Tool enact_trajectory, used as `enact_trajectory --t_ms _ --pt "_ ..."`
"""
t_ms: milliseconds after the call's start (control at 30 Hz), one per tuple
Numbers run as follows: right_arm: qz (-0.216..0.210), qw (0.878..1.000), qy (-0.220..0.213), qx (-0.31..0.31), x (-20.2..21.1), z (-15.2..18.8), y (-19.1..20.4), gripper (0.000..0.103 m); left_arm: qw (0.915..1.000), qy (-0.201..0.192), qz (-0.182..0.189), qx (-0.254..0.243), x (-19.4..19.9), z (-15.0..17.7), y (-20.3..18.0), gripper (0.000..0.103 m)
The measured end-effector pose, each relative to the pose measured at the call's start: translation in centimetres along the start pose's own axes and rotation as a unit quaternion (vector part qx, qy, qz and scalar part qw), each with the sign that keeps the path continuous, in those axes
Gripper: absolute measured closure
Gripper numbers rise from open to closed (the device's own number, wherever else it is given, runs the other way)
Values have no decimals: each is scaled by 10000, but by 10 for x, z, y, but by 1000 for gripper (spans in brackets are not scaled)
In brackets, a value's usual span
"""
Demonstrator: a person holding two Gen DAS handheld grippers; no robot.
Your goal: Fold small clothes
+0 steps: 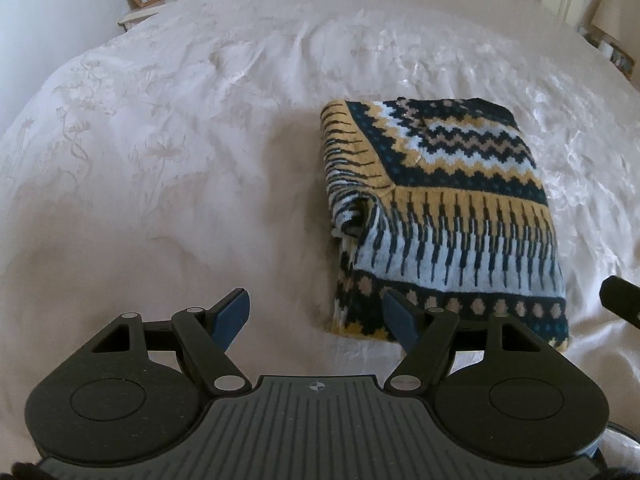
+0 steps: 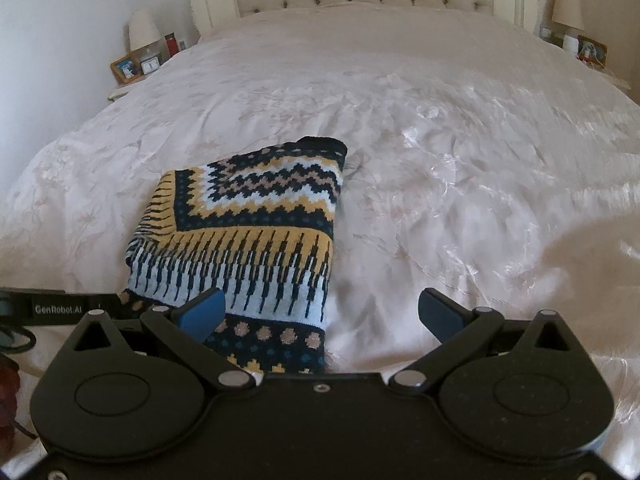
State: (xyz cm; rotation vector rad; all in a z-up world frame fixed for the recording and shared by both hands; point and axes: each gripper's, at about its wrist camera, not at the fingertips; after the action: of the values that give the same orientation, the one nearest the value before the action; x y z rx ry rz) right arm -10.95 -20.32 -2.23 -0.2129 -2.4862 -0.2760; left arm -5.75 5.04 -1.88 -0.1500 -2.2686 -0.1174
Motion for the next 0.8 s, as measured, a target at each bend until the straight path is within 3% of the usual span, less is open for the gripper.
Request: enact_trajectory --t_ms 800 --pt "1 10000 1 -2 -1 -2 1 1 10000 0 3 -56 1 0 -1 31"
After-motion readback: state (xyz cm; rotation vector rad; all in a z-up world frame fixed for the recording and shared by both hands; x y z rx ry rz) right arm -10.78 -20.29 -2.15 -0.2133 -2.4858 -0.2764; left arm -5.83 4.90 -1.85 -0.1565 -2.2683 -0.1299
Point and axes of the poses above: each gripper's, at about its wrist camera, not at the fingertips, and x roughly against the way its jaws point, y to its left, z to its underside, and after that the axes turned 9 degrees about -y, right-handed
